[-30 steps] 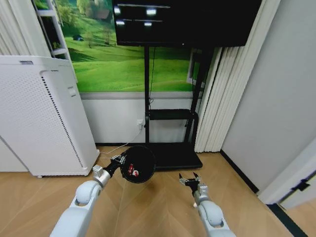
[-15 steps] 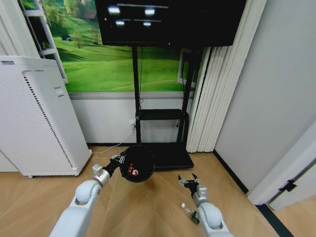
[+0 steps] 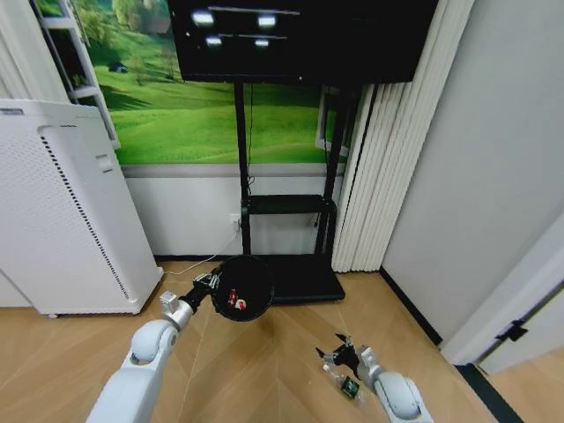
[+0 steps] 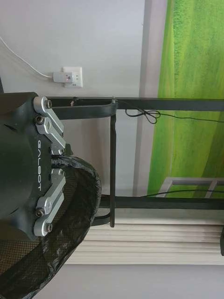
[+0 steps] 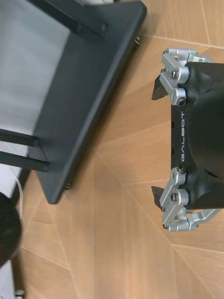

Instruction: Pick up the trash bin and place the garbage on the floor into it.

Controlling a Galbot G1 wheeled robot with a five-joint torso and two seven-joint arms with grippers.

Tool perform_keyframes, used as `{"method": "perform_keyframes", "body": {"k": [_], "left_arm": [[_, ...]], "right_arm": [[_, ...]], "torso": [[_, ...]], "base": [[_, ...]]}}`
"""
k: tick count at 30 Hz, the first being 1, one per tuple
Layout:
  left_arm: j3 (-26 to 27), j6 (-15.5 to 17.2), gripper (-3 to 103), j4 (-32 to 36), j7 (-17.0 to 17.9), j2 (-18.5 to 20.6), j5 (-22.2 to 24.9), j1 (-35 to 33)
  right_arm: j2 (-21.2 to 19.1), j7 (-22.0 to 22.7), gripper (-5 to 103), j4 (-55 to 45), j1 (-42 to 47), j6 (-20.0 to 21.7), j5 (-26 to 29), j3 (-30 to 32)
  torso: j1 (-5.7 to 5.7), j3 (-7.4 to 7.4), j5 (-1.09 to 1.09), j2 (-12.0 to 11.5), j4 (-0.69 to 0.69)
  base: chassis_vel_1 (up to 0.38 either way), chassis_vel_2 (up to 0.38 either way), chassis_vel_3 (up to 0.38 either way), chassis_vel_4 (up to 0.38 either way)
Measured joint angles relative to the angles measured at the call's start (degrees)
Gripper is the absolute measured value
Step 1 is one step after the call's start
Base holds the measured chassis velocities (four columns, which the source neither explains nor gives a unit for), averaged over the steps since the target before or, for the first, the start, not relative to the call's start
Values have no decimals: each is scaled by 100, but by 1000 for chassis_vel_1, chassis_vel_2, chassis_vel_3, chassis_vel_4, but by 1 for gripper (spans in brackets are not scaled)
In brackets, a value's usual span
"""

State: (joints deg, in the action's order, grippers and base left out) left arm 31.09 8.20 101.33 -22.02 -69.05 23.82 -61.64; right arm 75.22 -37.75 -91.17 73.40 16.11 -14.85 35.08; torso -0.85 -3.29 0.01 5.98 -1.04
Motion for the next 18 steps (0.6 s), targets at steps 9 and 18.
{"method": "perform_keyframes", "body": {"k": [9, 18], "left_arm": [[261, -44, 7, 128, -60, -52, 40, -184], [570, -104, 7, 424, -119, -54, 87, -601]], "right_arm": [[-200, -87, 100, 845, -268, 173, -116, -173], [-308, 163, 100, 1090, -299, 1016, -73, -189]], "torso": [[0, 0, 0, 0, 1], [0, 0, -1, 0, 1]], "base": [[0, 0, 0, 0], [0, 0, 0, 0]]}}
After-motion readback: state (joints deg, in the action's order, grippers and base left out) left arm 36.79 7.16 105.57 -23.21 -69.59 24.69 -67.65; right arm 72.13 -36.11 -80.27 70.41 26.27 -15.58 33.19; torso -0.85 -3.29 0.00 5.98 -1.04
